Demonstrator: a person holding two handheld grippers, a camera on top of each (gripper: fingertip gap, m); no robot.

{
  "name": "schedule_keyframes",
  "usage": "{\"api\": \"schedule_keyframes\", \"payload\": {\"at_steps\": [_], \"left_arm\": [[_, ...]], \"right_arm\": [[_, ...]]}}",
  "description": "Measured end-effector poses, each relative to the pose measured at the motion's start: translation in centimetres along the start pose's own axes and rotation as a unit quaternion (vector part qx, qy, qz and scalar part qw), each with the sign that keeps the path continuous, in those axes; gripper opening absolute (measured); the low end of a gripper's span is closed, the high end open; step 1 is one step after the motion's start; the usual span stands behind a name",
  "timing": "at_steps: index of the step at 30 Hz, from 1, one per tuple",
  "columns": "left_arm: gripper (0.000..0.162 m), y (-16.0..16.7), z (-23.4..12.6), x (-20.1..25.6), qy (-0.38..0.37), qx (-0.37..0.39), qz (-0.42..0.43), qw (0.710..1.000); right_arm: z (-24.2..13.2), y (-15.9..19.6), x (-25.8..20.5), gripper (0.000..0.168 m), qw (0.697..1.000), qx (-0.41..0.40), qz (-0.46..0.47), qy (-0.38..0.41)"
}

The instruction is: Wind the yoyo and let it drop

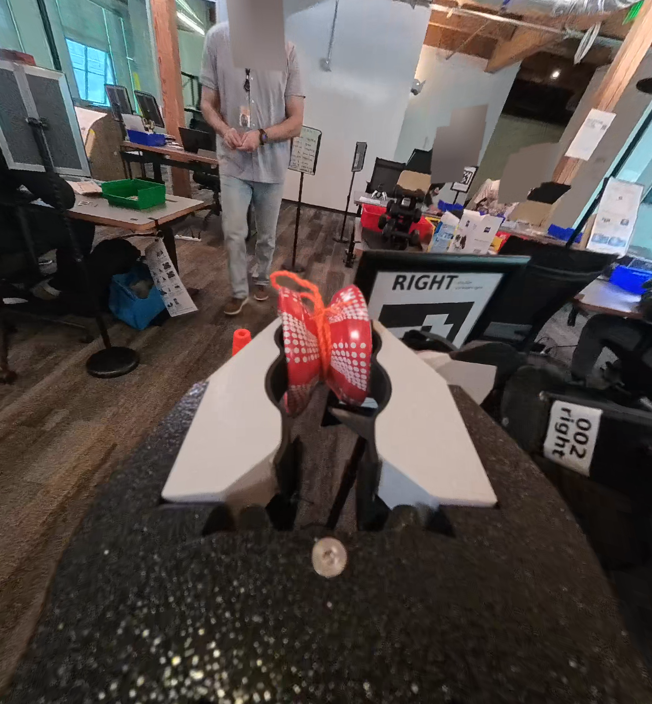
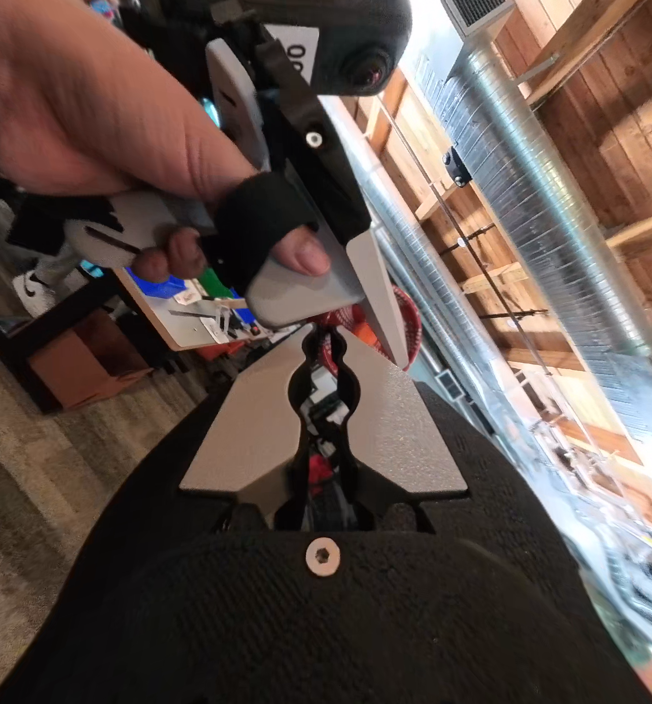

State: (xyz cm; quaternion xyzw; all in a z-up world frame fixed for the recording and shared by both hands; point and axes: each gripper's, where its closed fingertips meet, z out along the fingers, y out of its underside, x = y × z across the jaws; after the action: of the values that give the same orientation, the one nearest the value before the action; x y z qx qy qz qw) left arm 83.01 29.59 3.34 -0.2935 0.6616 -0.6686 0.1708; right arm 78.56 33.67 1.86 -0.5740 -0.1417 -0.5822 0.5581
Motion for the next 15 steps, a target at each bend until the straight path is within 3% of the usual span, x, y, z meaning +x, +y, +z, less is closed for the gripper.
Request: {"api": "schedule_keyframes", "payload": {"at_steps": [1,5,8,11,15], "left_arm": [[0.038,-0.2,-0.1,-0.1,-0.008,0.001,0.016,1.0],[0.037,-1.5,-0.9,-0.9,-0.043,0.013,0.07,0.997],[0.037,-1.8,-1.6,-1.1,-0.057,0.007,0.152,0.987],[0.037,-1.2,-1.9,-0.3,-0.061,-0.016,0.277,0.959],[0.037,-0.3,-1.8,0.4,-0.067,-0.039,0.375,0.924]], "right_arm": [[-0.1,-0.2,0.0,0.003,1.0,0.01,0.021,-0.012],[-1.0,-0.4,1.0,0.017,0.988,0.041,0.139,-0.045],[-2.0,0.4,3.9,0.03,0.963,0.062,0.26,-0.03],[-2.6,1.4,7.0,0.034,0.91,0.066,0.408,-0.031],[-2.5,1.4,8.0,0.033,0.822,0.054,0.557,-0.107]]}}
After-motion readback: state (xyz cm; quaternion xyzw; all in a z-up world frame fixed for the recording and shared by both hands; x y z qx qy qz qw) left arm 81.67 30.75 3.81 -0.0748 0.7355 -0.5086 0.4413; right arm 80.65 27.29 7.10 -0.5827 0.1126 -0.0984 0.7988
